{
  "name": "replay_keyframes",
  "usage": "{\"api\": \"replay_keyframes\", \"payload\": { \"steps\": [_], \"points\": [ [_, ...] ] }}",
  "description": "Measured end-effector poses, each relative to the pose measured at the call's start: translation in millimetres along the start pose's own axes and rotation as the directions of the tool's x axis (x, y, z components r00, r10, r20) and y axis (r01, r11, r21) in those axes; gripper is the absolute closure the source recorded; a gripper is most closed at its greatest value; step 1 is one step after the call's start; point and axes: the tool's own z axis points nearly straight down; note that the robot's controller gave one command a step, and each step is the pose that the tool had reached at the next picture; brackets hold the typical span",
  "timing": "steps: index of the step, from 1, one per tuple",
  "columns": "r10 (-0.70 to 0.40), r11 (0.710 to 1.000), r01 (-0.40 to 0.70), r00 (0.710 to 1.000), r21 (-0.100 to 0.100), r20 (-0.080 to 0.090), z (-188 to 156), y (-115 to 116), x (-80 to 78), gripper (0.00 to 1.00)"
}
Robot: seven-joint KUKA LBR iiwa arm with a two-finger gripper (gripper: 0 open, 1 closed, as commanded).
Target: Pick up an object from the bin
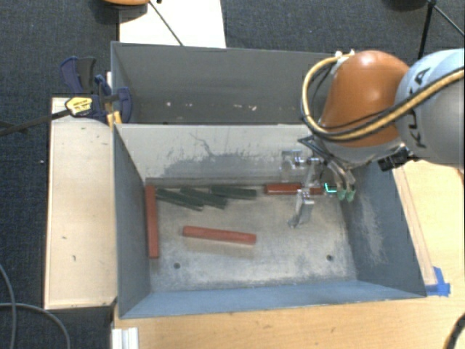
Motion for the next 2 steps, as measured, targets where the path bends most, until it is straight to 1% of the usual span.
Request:
{"api": "replay_keyframes", "payload": {
  "steps": [1,2],
  "points": [
    [0.000,1.000,0.000,1.000,0.000,0.008,-4.4,0.0,-1.7,0.00],
    [-0.048,0.999,0.048,0.999,0.001,0.014,44.4,27.7,15.0,0.00]
  ]
}}
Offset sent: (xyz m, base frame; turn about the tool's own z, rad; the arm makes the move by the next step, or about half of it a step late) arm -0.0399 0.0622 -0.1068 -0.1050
